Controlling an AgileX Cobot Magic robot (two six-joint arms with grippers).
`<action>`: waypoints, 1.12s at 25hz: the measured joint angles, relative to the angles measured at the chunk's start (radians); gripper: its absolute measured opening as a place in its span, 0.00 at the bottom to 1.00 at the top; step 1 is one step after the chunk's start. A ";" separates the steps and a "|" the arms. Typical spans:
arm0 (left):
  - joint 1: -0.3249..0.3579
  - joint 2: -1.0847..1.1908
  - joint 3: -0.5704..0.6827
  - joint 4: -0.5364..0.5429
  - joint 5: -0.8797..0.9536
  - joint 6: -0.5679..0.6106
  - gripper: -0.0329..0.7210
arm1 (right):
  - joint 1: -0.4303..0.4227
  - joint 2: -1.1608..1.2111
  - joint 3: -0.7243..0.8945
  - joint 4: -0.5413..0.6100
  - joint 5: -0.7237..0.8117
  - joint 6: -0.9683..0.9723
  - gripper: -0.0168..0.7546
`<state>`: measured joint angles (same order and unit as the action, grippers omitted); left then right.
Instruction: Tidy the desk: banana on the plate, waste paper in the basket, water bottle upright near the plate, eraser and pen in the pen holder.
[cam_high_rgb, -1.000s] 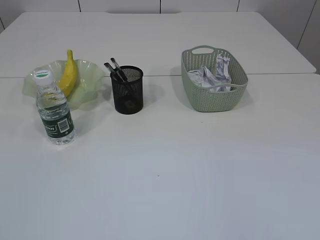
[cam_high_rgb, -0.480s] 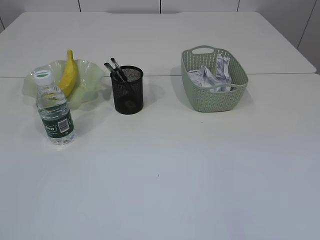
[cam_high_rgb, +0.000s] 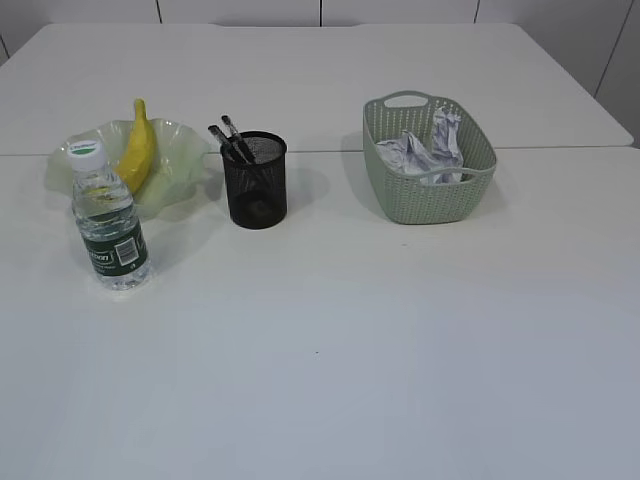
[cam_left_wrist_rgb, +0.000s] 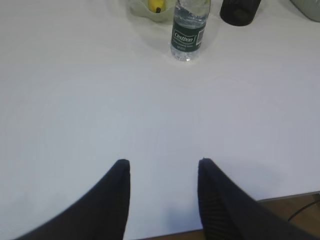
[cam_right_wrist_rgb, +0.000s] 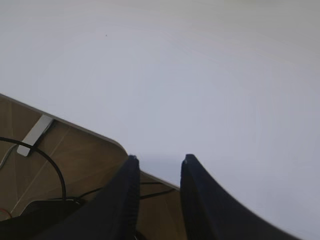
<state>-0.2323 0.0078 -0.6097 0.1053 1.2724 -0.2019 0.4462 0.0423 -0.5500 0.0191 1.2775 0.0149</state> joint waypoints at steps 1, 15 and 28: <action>0.000 0.000 0.014 0.000 -0.007 0.000 0.47 | 0.000 0.000 0.011 0.000 -0.008 0.000 0.30; 0.000 0.000 0.076 -0.002 -0.145 0.001 0.63 | 0.000 0.000 0.058 -0.019 -0.129 0.002 0.35; 0.000 0.000 0.078 -0.006 -0.149 0.002 0.69 | -0.053 -0.034 0.058 -0.019 -0.135 0.002 0.35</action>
<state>-0.2323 0.0078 -0.5313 0.0994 1.1230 -0.1996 0.3930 0.0079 -0.4917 0.0000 1.1420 0.0173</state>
